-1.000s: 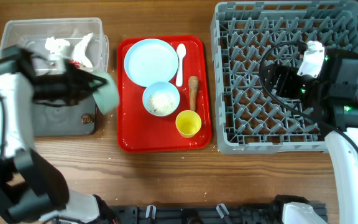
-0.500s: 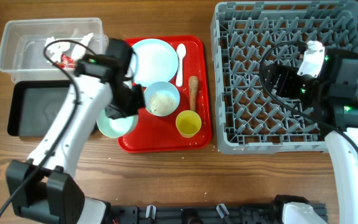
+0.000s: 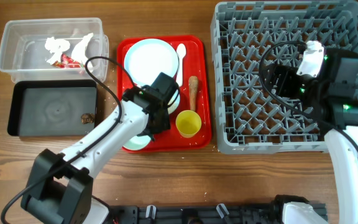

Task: Sort waste into correct bins and load items into the dishwasher rack

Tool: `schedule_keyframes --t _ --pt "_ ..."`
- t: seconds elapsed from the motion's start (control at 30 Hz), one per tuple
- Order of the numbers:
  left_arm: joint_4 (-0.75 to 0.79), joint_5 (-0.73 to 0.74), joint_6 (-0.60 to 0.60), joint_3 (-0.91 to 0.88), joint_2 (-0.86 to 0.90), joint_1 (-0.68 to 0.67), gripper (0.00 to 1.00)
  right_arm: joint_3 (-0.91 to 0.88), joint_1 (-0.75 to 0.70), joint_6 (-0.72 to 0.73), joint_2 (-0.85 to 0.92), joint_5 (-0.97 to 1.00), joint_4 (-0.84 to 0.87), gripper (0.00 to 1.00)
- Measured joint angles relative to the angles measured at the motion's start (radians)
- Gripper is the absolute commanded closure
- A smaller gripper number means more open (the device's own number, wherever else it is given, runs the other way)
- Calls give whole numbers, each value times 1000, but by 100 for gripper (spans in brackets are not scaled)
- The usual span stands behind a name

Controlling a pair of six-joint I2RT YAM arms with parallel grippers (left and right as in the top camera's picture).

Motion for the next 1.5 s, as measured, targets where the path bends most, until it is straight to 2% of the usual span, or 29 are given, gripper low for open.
schedule_keyframes --t 0.33,0.4,0.43,0.57,0.63,0.7,0.83,1.07,1.23,1.5 --pt "18 -27 -16 -31 0 -3 63 0 0 0 30 0 -2 0" --pt "14 -27 -5 -28 0 -3 61 0 0 0 30 0 0 0" --pt "3 -27 6 -19 0 -3 57 0 0 0 30 0 0 0" --pt "-2 -27 77 94 0 -3 43 0 0 0 30 0 0 0" --pt "45 -27 131 172 0 -3 43 0 0 0 30 0 0 0" --pt "146 -27 207 222 -5 -2 43 0 0 0 30 0 0 0" --pt "229 -11 297 229 6 1 43 0 0 0 30 0 -5 0" --pt "254 28 387 229 168 2 49 0 0 0 30 0 -16 0" --pt "258 40 421 229 276 -3 62 0 0 0 30 0 -18 0" --pt "256 47 440 224 282 -23 84 0 0 0 30 0 -21 1"
